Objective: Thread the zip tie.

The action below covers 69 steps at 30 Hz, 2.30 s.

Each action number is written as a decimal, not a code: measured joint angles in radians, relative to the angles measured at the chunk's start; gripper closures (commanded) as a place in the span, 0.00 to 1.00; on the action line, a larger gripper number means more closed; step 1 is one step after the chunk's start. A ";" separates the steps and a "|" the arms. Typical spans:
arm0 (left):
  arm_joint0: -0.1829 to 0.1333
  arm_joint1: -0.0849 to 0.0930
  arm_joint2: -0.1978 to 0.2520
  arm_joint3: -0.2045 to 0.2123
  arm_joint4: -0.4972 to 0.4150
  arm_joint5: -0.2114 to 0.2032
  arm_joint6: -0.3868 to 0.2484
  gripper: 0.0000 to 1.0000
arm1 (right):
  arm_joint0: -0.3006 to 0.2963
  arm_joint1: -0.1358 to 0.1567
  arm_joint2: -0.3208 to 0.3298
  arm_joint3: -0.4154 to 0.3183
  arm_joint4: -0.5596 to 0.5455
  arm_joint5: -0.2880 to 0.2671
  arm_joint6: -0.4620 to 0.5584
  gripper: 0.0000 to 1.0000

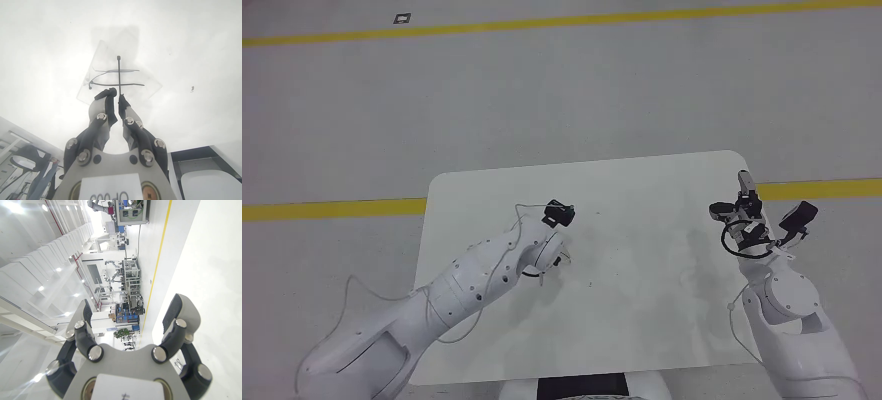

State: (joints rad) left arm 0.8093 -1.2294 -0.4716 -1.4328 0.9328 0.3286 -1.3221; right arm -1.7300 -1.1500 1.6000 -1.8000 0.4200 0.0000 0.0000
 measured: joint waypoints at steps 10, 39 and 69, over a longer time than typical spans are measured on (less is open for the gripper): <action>-0.012 -0.028 0.004 0.080 -0.043 -0.025 0.053 0.86 | 0.000 0.000 0.000 0.000 0.000 0.000 0.000 0.00; -0.039 -0.087 0.031 0.224 -0.073 -0.062 0.081 1.00 | 0.000 0.000 0.000 0.000 0.000 0.000 0.000 0.00; -0.024 -0.020 -0.022 -0.005 0.001 -0.062 -0.068 1.00 | 0.000 0.000 0.000 0.000 0.000 0.000 0.000 0.00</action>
State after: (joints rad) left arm 0.7855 -1.2495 -0.4939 -1.4379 0.9336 0.2661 -1.3900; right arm -1.7300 -1.1500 1.6000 -1.8000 0.4200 0.0000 0.0000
